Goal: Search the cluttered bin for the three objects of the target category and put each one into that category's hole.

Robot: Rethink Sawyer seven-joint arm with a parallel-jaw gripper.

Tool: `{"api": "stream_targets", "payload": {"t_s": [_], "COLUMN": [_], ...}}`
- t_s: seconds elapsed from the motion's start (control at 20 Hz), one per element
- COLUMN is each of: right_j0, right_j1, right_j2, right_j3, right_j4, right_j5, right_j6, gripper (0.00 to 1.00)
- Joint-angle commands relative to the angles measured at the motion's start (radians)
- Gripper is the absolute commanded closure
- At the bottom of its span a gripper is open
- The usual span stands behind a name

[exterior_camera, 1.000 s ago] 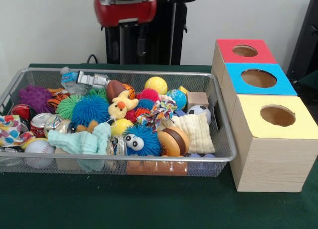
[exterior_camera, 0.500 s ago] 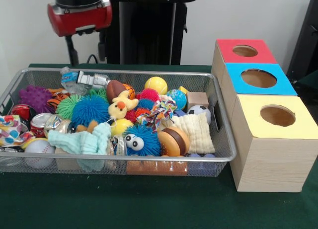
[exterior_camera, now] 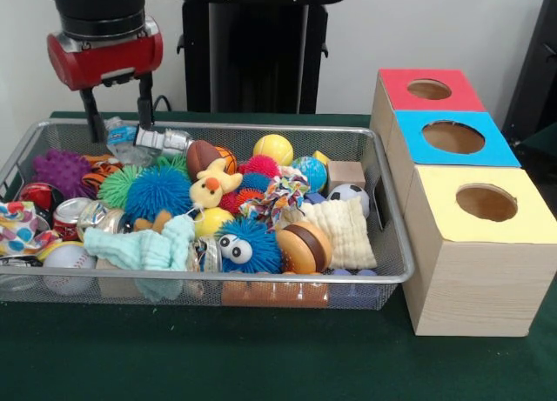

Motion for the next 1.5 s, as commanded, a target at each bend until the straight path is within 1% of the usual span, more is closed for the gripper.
{"api": "stream_targets", "payload": {"t_s": [0.05,0.3,0.4,0.6,0.75,0.95,1.5], "right_j0": [-0.012,-0.006,-0.011,-0.019,-0.027,-0.024,-0.023], "right_j1": [0.034,0.028,0.023,0.027,0.037,0.070,0.104], "right_j2": [0.058,0.030,0.031,0.038,0.046,0.054,0.057], "right_j3": [-0.048,-0.068,-0.069,-0.063,-0.047,-0.042,-0.039], "right_j4": [-0.095,-0.138,-0.148,-0.145,-0.138,-0.152,-0.173], "right_j5": [0.161,0.251,0.284,0.329,0.332,0.311,0.263], "right_j6": [-0.330,-0.368,-0.390,-0.382,-0.367,-0.356,-0.337], "gripper": [0.00,0.00,0.00,0.00,0.00,0.00,0.00]}}
